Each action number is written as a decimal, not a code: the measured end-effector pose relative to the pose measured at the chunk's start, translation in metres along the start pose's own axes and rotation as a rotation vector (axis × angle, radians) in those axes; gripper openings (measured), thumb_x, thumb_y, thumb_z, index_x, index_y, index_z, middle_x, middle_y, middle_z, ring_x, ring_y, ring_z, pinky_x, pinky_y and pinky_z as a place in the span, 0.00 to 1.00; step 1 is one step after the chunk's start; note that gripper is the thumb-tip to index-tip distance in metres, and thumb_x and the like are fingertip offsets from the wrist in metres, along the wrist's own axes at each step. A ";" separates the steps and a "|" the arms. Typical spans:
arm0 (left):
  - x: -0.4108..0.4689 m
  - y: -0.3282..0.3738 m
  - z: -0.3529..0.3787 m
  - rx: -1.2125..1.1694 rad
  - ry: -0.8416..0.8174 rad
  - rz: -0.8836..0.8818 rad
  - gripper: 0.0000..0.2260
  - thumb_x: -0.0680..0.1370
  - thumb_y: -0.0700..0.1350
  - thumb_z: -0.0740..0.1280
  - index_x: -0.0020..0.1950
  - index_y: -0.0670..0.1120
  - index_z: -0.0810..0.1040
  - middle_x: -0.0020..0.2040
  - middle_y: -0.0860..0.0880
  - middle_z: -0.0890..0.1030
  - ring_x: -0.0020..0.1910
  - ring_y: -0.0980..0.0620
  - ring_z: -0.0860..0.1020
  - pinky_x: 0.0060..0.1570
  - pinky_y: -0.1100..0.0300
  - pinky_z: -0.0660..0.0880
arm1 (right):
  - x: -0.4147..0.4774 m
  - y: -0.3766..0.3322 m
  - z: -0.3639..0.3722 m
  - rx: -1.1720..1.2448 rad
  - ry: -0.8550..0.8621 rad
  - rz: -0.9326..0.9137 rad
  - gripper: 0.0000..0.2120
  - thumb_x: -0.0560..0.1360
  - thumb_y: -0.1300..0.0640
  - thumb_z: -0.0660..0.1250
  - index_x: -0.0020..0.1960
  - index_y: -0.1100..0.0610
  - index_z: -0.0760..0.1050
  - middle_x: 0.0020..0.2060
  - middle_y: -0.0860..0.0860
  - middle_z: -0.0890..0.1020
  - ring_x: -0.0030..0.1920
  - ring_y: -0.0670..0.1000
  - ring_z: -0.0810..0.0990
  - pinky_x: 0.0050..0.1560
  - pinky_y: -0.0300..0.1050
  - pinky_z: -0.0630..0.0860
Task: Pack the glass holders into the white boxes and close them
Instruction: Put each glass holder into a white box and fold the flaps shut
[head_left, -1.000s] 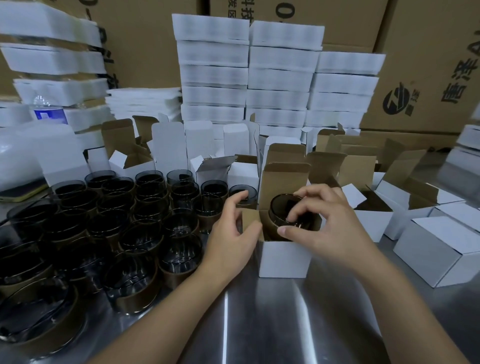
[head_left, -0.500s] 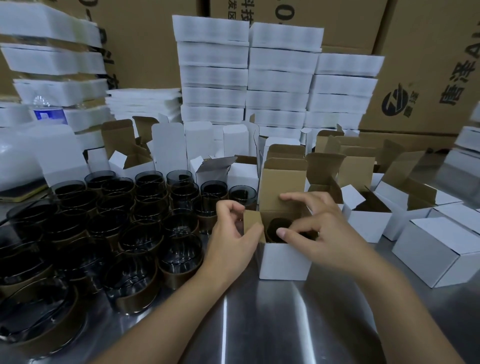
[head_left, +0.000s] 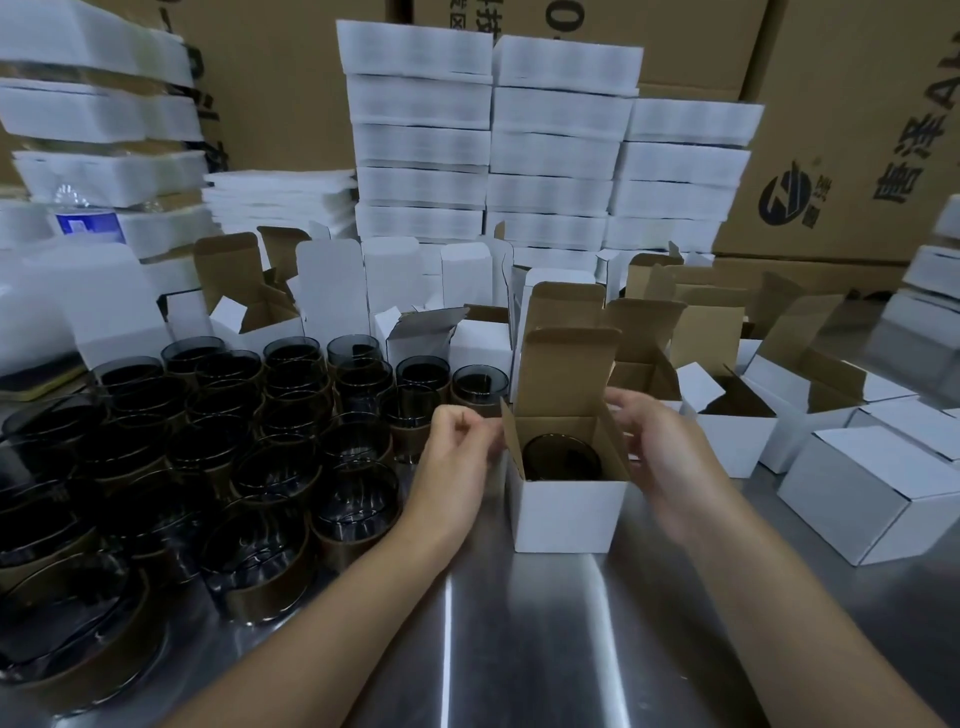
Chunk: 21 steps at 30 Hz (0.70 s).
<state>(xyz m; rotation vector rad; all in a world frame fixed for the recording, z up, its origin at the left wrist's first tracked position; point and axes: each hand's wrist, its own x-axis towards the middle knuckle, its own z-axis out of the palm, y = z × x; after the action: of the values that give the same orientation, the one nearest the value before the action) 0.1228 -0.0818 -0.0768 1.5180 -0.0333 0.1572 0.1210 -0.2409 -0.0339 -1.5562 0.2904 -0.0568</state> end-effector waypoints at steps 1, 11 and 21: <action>0.000 -0.002 0.000 0.028 -0.024 -0.011 0.03 0.78 0.44 0.63 0.44 0.49 0.71 0.43 0.51 0.78 0.46 0.52 0.78 0.54 0.52 0.73 | 0.001 0.002 0.002 0.002 0.005 0.035 0.20 0.78 0.68 0.53 0.66 0.57 0.73 0.59 0.57 0.78 0.59 0.57 0.76 0.50 0.46 0.75; -0.001 0.002 0.002 -0.051 -0.142 -0.033 0.13 0.76 0.36 0.66 0.57 0.50 0.73 0.51 0.50 0.82 0.48 0.53 0.81 0.53 0.60 0.76 | 0.004 0.011 0.004 0.124 -0.082 0.116 0.22 0.72 0.67 0.54 0.61 0.55 0.76 0.59 0.57 0.79 0.60 0.60 0.76 0.56 0.53 0.74; 0.004 0.002 -0.003 -0.025 -0.089 0.215 0.10 0.76 0.32 0.66 0.42 0.47 0.75 0.49 0.58 0.79 0.45 0.66 0.80 0.41 0.73 0.73 | 0.003 0.014 0.008 0.219 -0.056 -0.040 0.16 0.75 0.67 0.63 0.34 0.56 0.83 0.44 0.55 0.81 0.46 0.53 0.78 0.38 0.41 0.74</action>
<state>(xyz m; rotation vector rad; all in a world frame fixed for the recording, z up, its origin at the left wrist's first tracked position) 0.1261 -0.0780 -0.0747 1.4935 -0.2695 0.2600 0.1233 -0.2338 -0.0478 -1.3439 0.2017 -0.0732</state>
